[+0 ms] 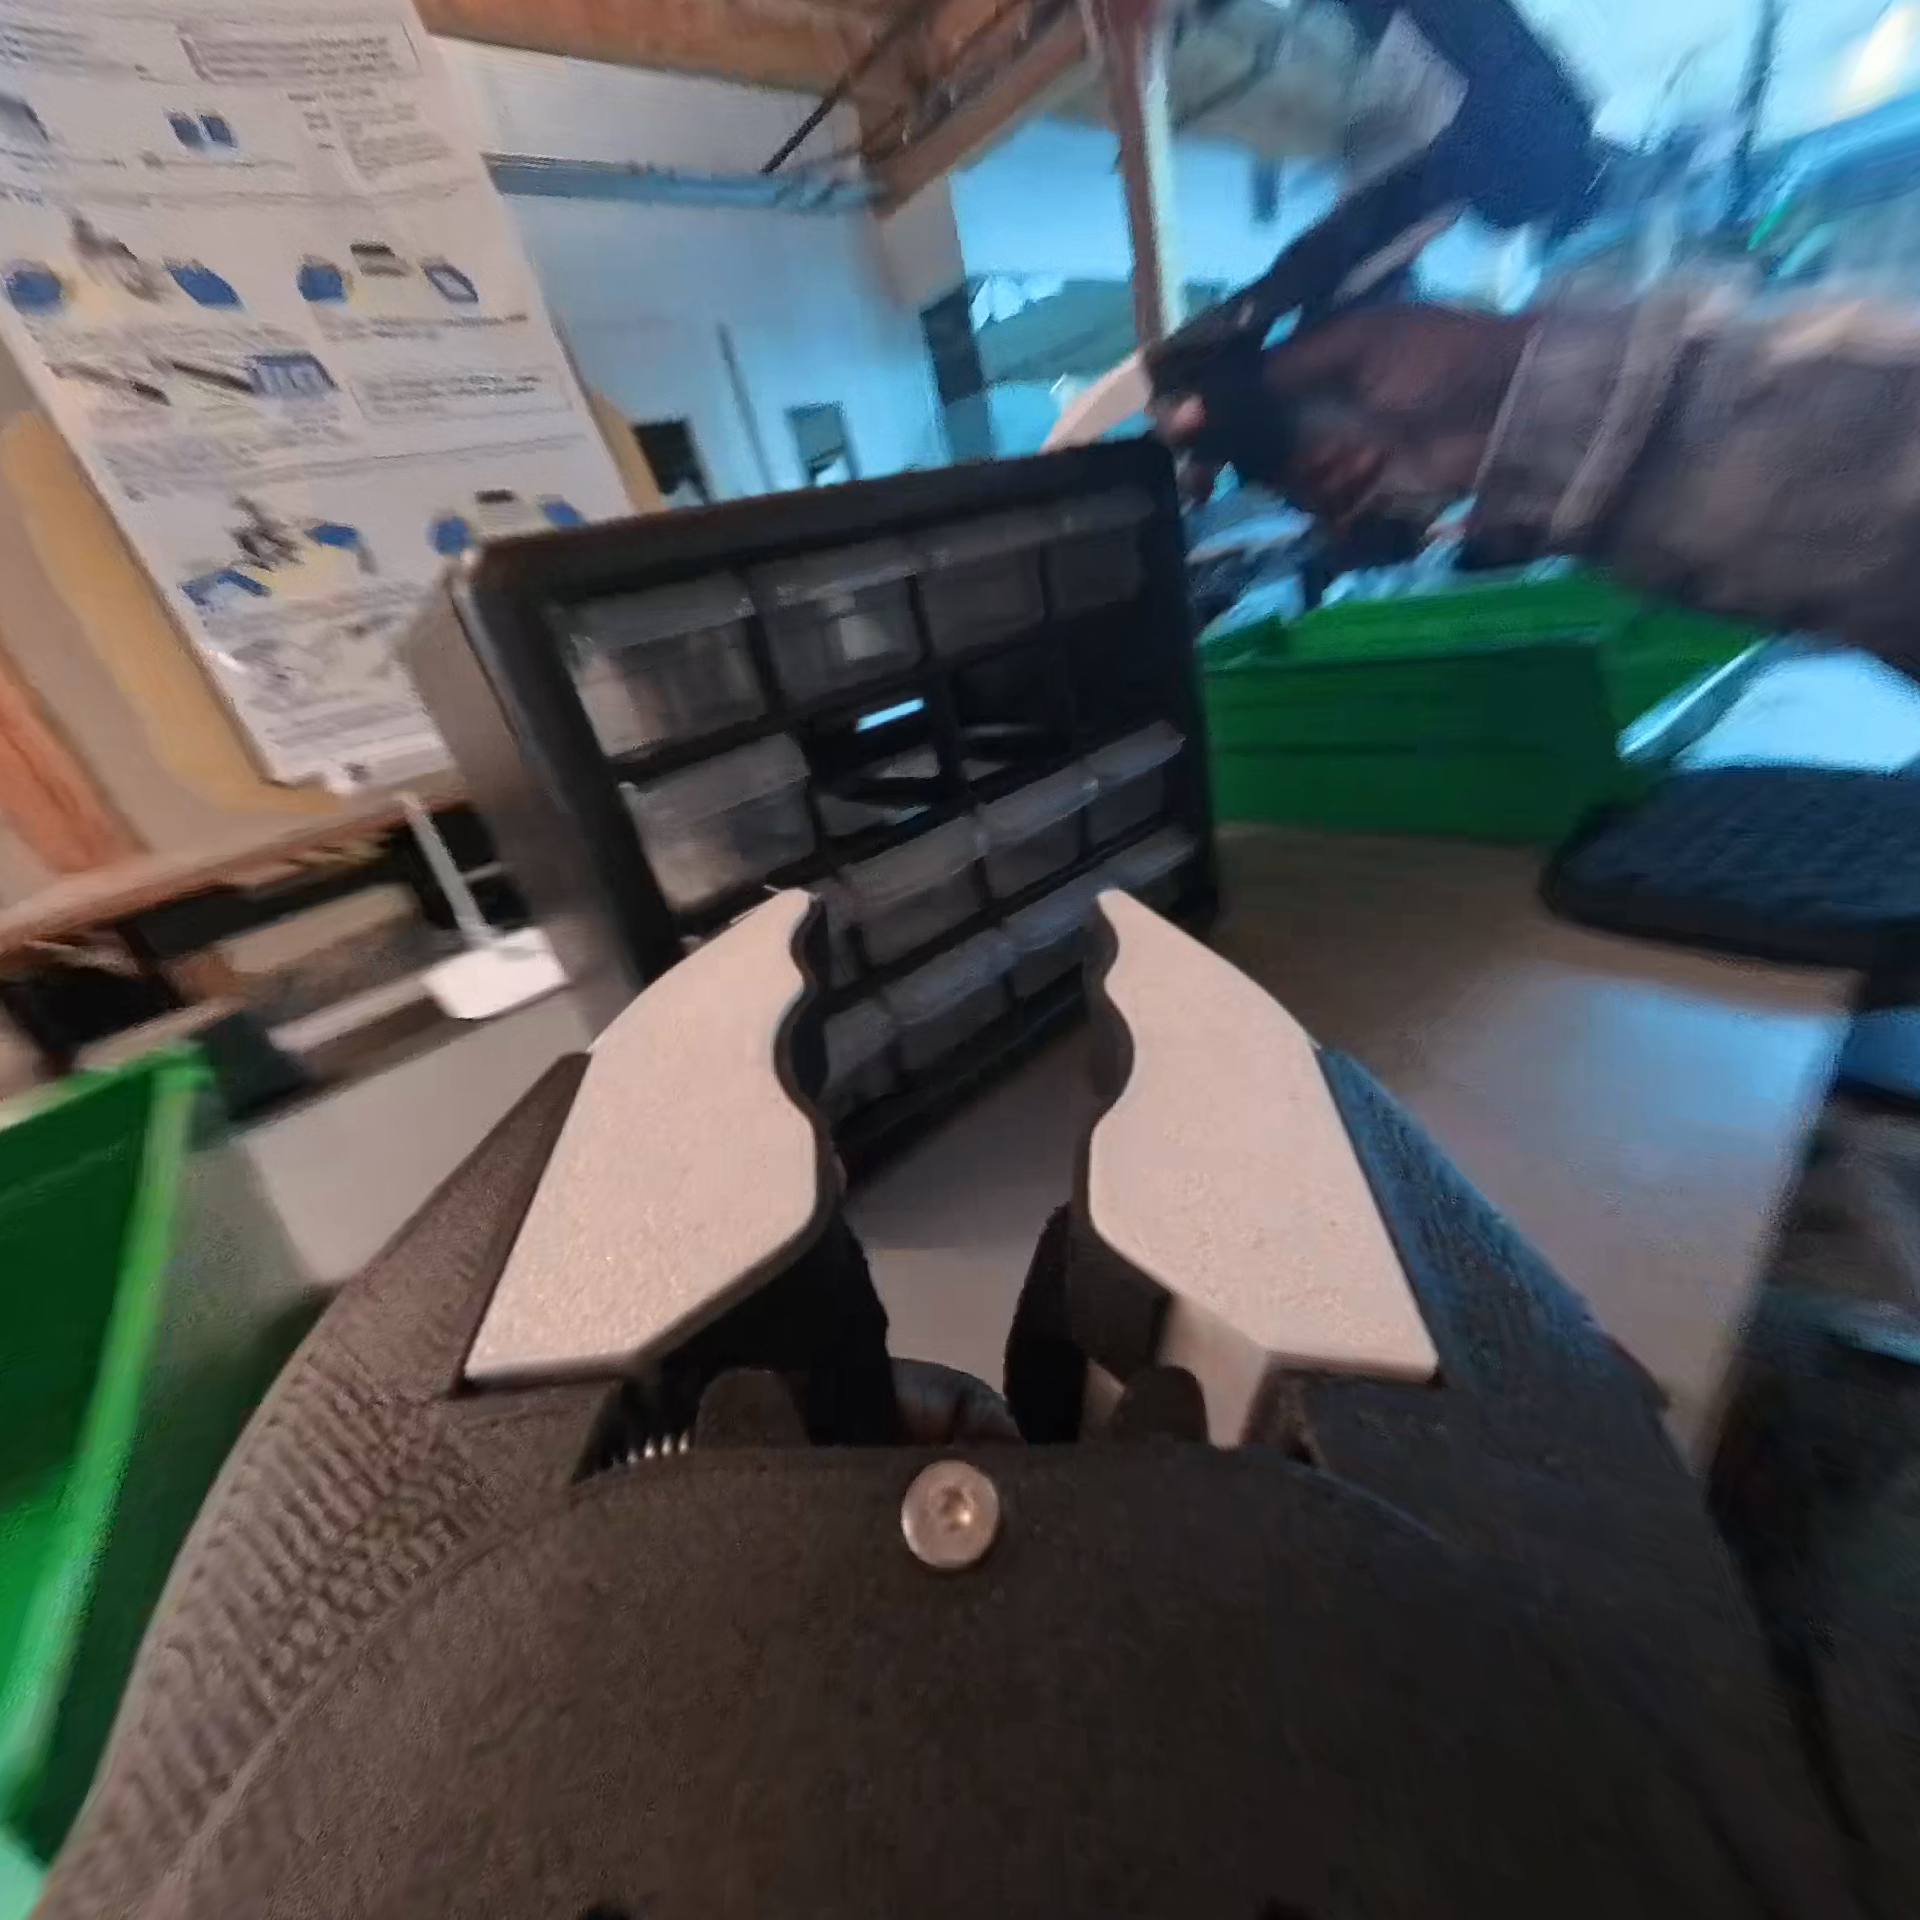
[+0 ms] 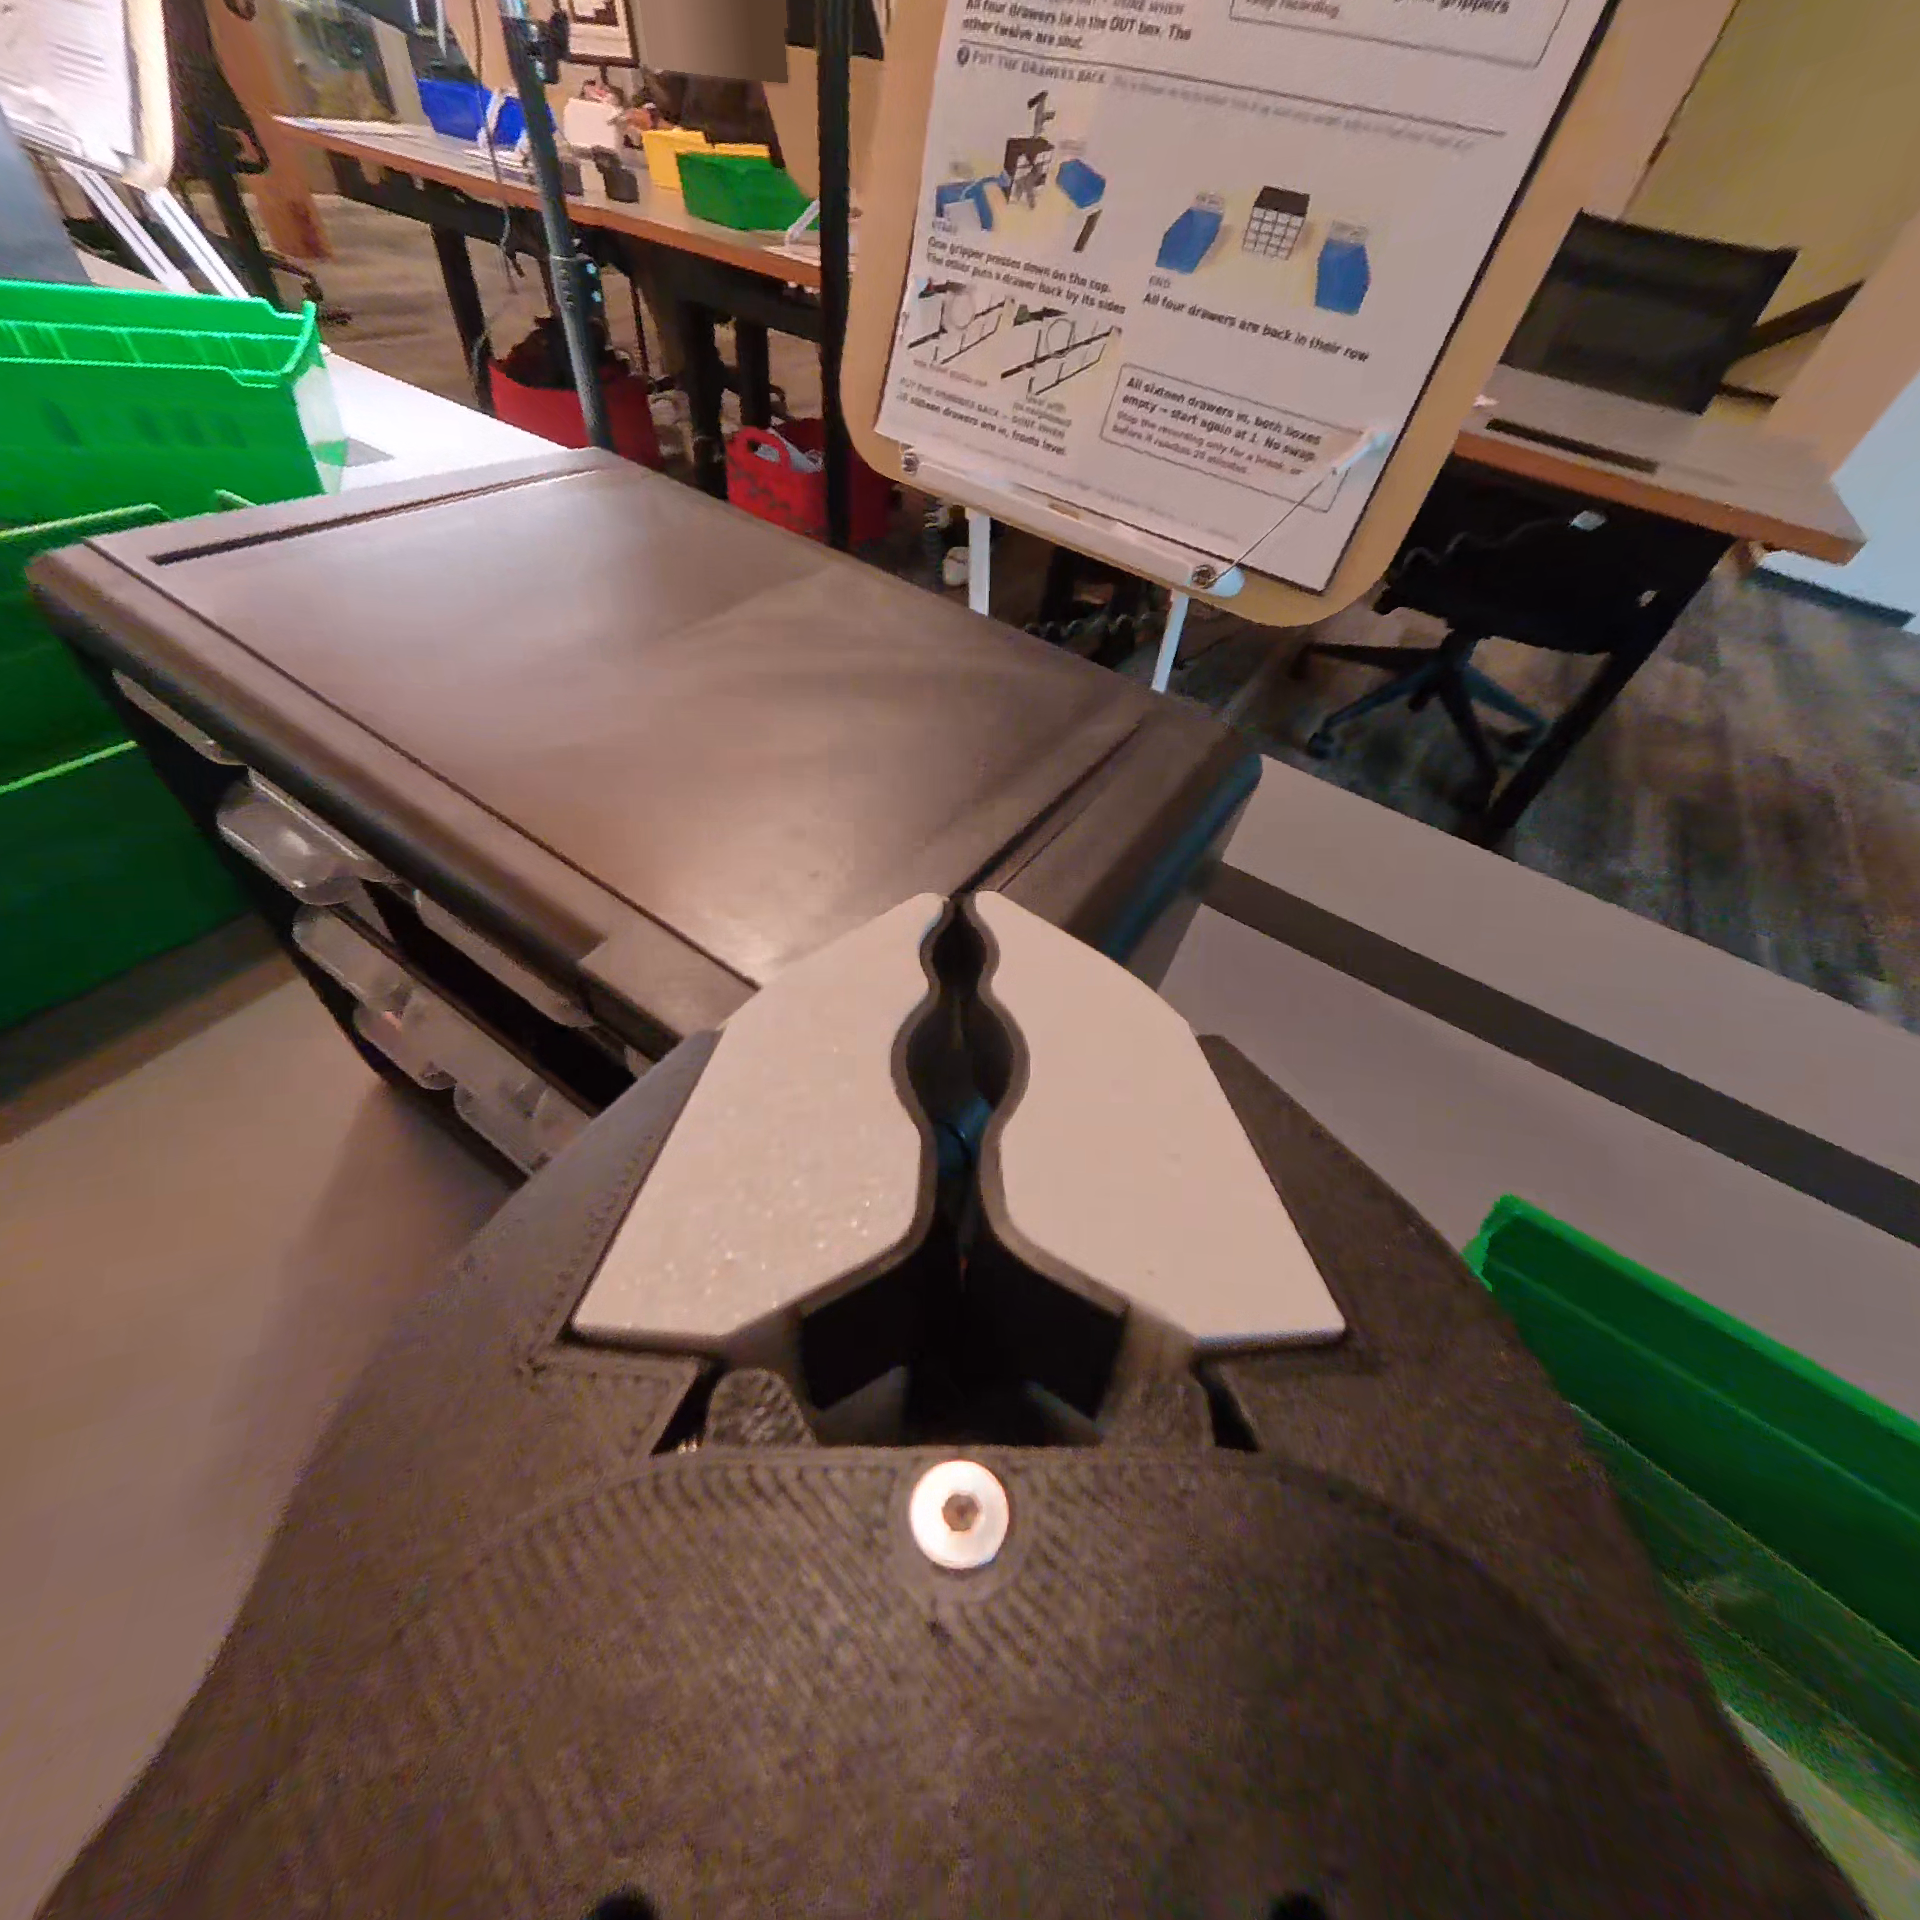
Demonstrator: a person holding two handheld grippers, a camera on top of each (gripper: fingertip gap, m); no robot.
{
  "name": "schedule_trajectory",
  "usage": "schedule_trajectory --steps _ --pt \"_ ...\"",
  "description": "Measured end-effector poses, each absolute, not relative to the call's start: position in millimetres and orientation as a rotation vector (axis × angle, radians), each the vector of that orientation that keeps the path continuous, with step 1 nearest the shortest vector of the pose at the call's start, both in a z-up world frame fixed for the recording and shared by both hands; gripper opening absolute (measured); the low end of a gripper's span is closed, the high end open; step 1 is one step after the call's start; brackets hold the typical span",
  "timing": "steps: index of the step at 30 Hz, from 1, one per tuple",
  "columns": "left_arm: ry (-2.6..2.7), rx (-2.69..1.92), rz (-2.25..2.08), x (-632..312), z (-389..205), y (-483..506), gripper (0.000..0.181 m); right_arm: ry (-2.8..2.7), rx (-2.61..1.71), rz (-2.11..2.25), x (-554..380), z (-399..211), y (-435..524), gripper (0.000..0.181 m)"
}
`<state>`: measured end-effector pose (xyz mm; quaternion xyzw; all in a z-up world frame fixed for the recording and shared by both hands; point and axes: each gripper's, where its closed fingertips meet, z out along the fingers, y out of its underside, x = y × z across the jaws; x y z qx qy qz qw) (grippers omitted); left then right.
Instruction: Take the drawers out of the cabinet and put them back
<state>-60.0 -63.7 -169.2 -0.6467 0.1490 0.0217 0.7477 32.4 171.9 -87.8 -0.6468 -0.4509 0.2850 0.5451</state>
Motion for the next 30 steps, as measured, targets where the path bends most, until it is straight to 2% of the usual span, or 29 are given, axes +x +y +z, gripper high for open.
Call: schedule_trajectory --steps 6,10,20,22,28,30 --pt "0.825 -1.491 0.743 -63.3 -178.4 -8.3 0.047 -1.033 -1.518 0.688 32.9 -87.6 172.0 0.001" --pt "0.917 -1.322 1.153 -85.0 -164.0 20.4 0.047 -1.007 -1.504 0.703 33.0 -87.4 171.7 0.001" --pt "0.931 -1.269 1.351 -112.3 -161.6 36.5 0.025 -1.006 -1.494 0.693 33.4 -87.0 171.7 0.001" --pt "0.899 -1.250 1.380 -115.0 -158.0 36.2 0.008 -1.005 -1.493 0.695 33.5 -87.0 171.7 0.001" --pt "0.881 -1.251 1.374 -106.2 -157.6 20.1 0.006 -1.010 -1.491 0.694 33.6 -87.0 171.8 0.001" --pt "0.863 -1.246 1.339 -97.9 -158.1 6.3 0.018 -1.009 -1.489 0.695 33.6 -86.9 171.8 0.001"
